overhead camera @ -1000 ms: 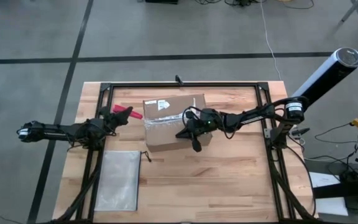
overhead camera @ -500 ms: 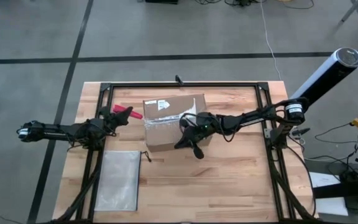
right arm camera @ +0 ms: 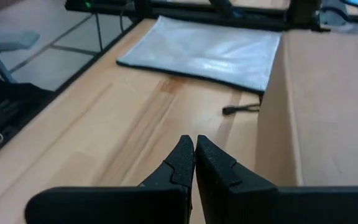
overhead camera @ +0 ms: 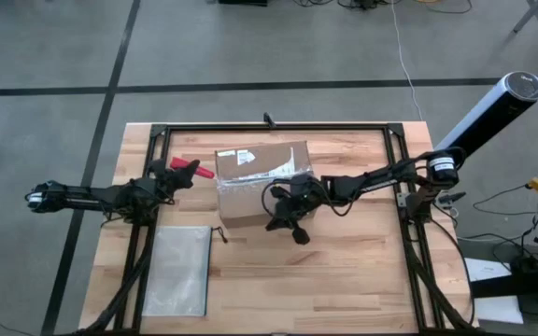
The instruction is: Unpack boxes
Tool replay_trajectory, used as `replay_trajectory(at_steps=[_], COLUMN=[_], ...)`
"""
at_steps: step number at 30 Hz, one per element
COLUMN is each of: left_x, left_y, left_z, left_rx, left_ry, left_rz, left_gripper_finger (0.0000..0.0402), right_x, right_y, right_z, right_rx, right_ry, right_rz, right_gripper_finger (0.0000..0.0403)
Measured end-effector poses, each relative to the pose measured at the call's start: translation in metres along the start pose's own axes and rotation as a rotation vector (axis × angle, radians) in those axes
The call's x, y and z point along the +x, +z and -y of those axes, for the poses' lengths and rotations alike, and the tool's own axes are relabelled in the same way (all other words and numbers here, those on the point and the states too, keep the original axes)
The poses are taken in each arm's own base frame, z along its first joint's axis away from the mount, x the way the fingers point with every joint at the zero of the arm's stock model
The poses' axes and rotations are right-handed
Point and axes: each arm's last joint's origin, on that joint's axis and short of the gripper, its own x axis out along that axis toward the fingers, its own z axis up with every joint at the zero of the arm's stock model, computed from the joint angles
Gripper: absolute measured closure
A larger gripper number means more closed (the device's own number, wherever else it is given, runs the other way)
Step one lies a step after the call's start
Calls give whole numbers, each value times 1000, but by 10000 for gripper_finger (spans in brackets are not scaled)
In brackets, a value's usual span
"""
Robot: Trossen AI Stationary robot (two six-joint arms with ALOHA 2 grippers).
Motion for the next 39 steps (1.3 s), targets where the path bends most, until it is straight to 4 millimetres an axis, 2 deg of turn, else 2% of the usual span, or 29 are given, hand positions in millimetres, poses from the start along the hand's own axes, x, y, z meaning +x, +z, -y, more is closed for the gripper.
replay_trajectory(at_steps=[9,24,39], left_x=[0,0,0], left_y=[0,2,-1], left_z=[0,0,1], left_rx=[-4,14,-7], left_ry=[-1,19,-22], left_rz=[5,44,-21], left_gripper_finger=[367,367,367], right_x=[0,17,19], right_y=[-2,-18,-2], right_z=[3,26,33], right_rx=[-21,-41,-68], right_ry=[-69,-231,-269], right_rz=[-28,12,66], right_gripper_finger=[403,402,403])
